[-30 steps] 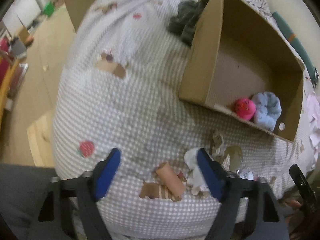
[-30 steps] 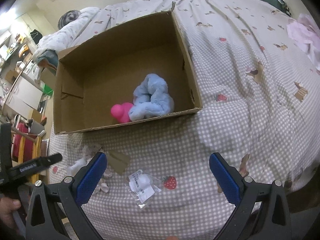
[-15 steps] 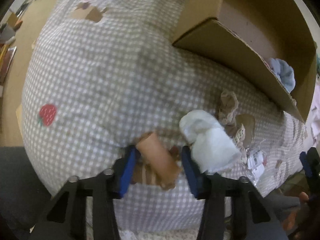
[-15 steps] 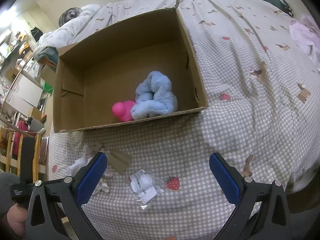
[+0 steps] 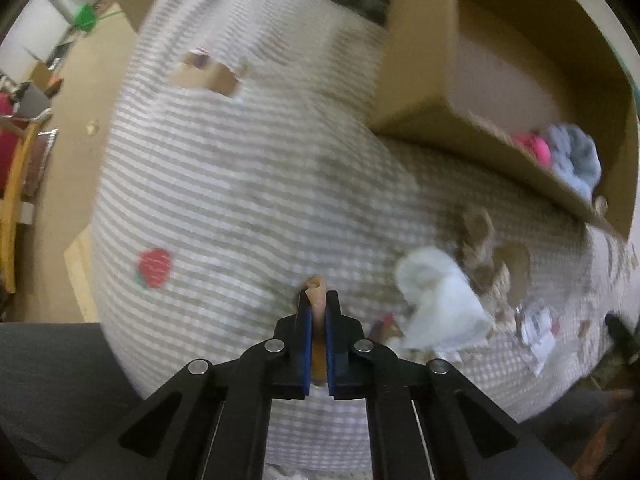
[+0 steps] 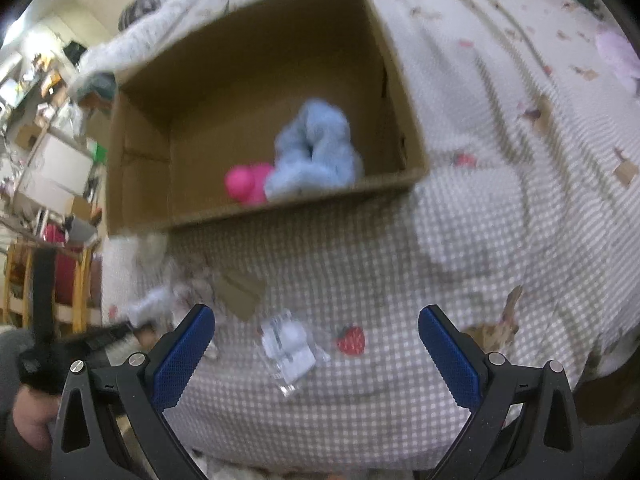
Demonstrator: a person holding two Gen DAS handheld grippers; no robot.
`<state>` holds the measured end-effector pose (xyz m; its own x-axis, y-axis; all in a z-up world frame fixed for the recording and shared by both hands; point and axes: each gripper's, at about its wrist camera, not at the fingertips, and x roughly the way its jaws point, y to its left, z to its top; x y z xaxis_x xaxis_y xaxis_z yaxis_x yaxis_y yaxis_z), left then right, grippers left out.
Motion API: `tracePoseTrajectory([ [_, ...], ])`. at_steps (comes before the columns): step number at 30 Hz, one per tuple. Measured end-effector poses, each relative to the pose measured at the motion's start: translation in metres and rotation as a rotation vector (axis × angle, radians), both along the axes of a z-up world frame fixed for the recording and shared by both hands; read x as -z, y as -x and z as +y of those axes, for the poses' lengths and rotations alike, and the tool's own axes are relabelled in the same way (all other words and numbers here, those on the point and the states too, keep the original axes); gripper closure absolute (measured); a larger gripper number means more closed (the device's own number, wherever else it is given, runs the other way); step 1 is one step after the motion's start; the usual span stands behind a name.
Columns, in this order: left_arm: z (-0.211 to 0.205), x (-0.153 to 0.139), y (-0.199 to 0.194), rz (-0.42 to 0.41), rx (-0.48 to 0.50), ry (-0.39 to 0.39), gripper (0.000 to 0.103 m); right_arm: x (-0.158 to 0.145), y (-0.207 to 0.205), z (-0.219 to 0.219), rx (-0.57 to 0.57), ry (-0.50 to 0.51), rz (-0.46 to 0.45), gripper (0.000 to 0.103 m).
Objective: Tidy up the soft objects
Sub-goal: 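Grasp the wooden peg with the left gripper while the right gripper grasps the plastic-wrapped item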
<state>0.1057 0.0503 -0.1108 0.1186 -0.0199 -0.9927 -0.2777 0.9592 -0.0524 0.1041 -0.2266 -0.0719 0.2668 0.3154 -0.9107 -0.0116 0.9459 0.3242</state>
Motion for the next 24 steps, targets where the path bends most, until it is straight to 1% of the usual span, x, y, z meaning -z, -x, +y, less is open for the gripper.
tracePoseTrajectory([
  [2,0.011,-0.011,0.001,-0.040,-0.044,-0.002,0.099,0.015,0.000,0.009,-0.053,0.084,0.054,0.000],
  [3,0.015,-0.017,0.000,-0.063,-0.048,0.007,0.099,0.021,0.000,0.014,-0.077,0.109,0.071,0.000],
  [4,0.016,-0.023,-0.001,-0.085,-0.047,0.013,0.099,0.025,-0.001,0.020,-0.110,0.112,0.084,0.012],
  [5,0.016,-0.029,-0.003,-0.103,-0.044,0.018,0.099,0.028,-0.001,0.026,-0.139,0.110,0.090,0.020],
  [7,0.013,-0.043,-0.004,-0.148,-0.020,0.028,0.099,0.030,0.000,0.038,-0.194,0.128,0.083,0.020],
  [10,0.007,-0.054,-0.005,-0.191,0.013,0.016,0.099,0.036,0.000,0.056,-0.255,0.146,0.082,0.020],
  [12,0.008,-0.058,-0.009,-0.201,0.025,0.019,0.099,0.039,-0.001,0.067,-0.285,0.152,0.091,0.020],
  [16,0.005,-0.063,-0.009,-0.204,0.044,0.022,0.099,0.050,-0.001,0.082,-0.322,0.211,0.112,0.020],
  [17,-0.006,-0.060,-0.004,-0.209,0.045,0.016,0.099,0.052,-0.001,0.085,-0.326,0.216,0.117,0.021],
  [18,-0.006,-0.062,-0.005,-0.213,0.050,0.014,0.099,0.054,-0.002,0.089,-0.327,0.221,0.117,0.024],
  [19,-0.008,-0.054,0.000,-0.215,0.052,0.015,0.099,0.055,-0.002,0.092,-0.330,0.230,0.115,0.032],
  [20,-0.012,-0.055,0.000,-0.216,0.055,0.014,0.099,0.056,-0.003,0.094,-0.332,0.233,0.115,0.043],
  [22,-0.014,-0.055,0.001,-0.217,0.062,0.009,0.099,0.060,-0.005,0.097,-0.332,0.226,0.119,0.052],
  [23,-0.015,-0.054,0.001,-0.218,0.064,0.007,0.099,0.061,-0.007,0.098,-0.330,0.223,0.114,0.061],
  [24,-0.016,-0.054,0.001,-0.220,0.067,0.005,0.099,0.062,-0.006,0.096,-0.328,0.216,0.110,0.062],
])
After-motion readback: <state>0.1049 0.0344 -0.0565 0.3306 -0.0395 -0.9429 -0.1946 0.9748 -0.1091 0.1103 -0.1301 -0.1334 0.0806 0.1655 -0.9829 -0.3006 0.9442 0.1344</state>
